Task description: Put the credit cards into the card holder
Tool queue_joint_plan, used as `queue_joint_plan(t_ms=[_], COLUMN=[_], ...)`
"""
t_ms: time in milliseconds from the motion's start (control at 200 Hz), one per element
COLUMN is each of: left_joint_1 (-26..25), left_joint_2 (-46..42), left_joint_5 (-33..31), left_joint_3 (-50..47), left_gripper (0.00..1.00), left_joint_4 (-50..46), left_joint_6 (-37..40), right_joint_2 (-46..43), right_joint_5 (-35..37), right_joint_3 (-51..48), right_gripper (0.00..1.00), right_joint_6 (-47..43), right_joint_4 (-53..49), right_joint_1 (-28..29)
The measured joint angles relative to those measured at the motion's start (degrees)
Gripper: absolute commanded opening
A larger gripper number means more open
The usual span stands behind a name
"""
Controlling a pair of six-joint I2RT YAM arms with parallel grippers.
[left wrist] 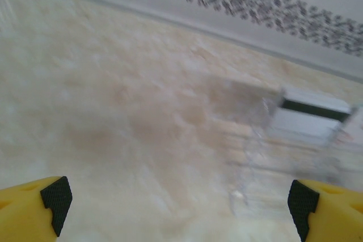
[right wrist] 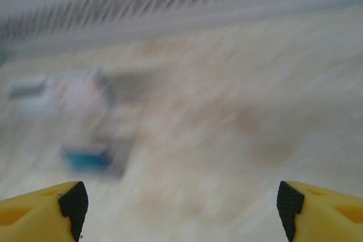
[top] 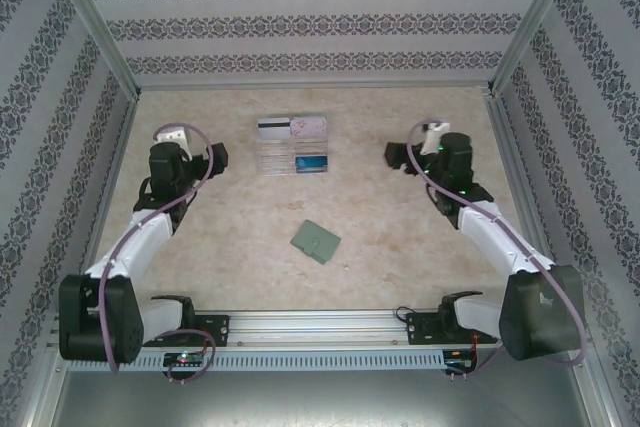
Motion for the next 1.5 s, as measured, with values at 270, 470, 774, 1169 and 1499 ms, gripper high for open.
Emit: queue_joint_plan(t_ms=[270, 470, 774, 1169, 1499], left_joint_1=[-5.3, -6.3, -11.3, -11.7, -11.7], left_joint_2=[-15.2, -21.0, -13.2, -9.2, -8.4], left_joint_5=[5.4, 4.0, 2.4, 3.7, 5.1], left_joint_3=[-7.3, -10.0, -11.0, -7.5, -6.3], left_gripper=[0.99, 0.97, 0.99, 1.00, 1.00], left_joint_4=[-14.2, -20.1, -19.8, -17.8, -18.1], left_joint_6=[-10.8, -15.5, -16.8, -10.4, -7.9], right_joint_2=[10.3, 20.5, 30.5, 38.7, 42.3], right_joint_5=[-1.8, 2.6, 6.3, 10.4, 10.4], right_joint_3=[11.4, 22.3, 29.2, 34.2, 37.2], right_gripper=[0.73, 0.63, 0.57, 0.52, 0.39], right_joint_6=[6.1, 18.1, 28.4, 31.1, 30.9], right_joint_4=[-28.0, -41.4, -47.8, -50.8, -51.5], right_joint_1=[27.5, 35.3, 43.0, 42.1, 41.9])
